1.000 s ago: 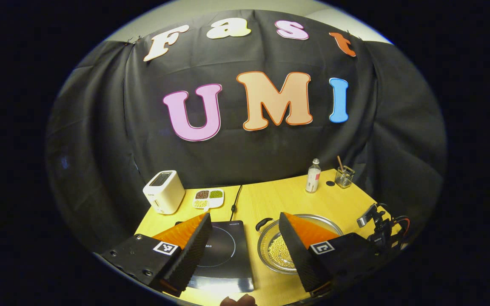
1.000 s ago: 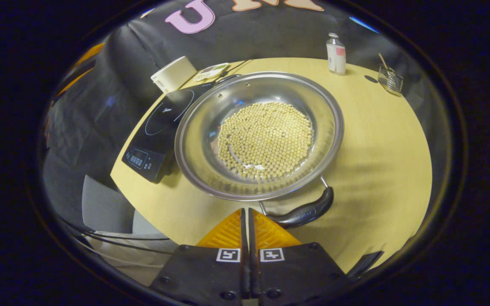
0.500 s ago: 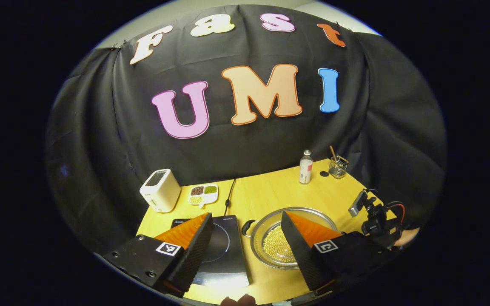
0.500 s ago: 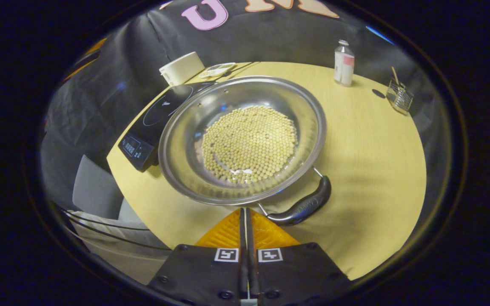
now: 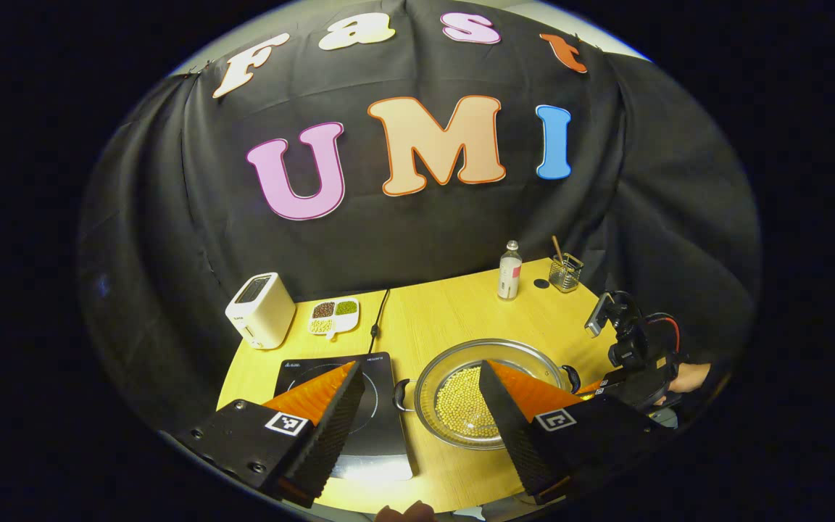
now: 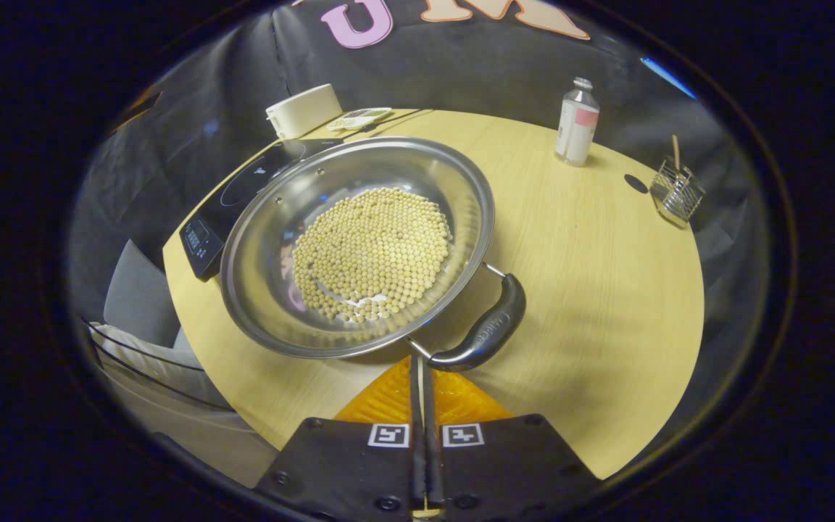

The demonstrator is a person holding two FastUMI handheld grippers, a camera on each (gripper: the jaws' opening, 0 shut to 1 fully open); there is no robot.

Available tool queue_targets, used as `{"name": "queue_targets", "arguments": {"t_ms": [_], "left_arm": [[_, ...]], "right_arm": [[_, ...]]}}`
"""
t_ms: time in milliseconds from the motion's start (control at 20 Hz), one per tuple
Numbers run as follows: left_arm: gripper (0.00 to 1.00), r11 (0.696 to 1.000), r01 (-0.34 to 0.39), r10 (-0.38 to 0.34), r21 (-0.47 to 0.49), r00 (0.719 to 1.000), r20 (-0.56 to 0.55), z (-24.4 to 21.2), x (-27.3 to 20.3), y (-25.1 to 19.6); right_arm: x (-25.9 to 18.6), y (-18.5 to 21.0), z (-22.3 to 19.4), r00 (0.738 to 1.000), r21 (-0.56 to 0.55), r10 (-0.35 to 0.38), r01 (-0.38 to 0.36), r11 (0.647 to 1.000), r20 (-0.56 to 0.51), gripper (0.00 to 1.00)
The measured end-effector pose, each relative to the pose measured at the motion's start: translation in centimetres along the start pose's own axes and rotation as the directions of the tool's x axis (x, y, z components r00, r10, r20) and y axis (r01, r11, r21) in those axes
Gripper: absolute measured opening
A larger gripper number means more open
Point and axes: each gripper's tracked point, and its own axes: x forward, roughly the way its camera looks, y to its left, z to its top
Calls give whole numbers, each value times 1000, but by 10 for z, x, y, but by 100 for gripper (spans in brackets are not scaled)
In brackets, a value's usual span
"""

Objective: First push the handle of the pot to place it horizontally, then grasp the pot with both hands and set it on the induction cooktop.

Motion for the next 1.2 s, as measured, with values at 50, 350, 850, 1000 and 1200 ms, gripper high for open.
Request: {"name": "queue_targets", "arguments": {"t_ms": [50,350,850,1000,1200], "left_arm": [[98,1000,4,-4,6,1000,-2,0,0,0],[98,1000,27,-27,-10,1000,-8,-6,2,11],[96,971,184,-203,-156,972,-118,-60,41,47],[97,947,261,-292,-187,943,-161,-84,57,47],[97,919,352,-388,-181,890,-240,-116,82,35]], "right_arm": [[2,-3,2,1000,-7,-2,2,1000,-4,2],[10,-25,14,998,14,-61,62,998,-29,2],[-18,-51,24,931,156,-351,362,919,-96,0],[-31,-44,23,895,220,-426,445,868,-130,7],[-49,-29,36,865,338,-487,496,800,-118,17]]}}
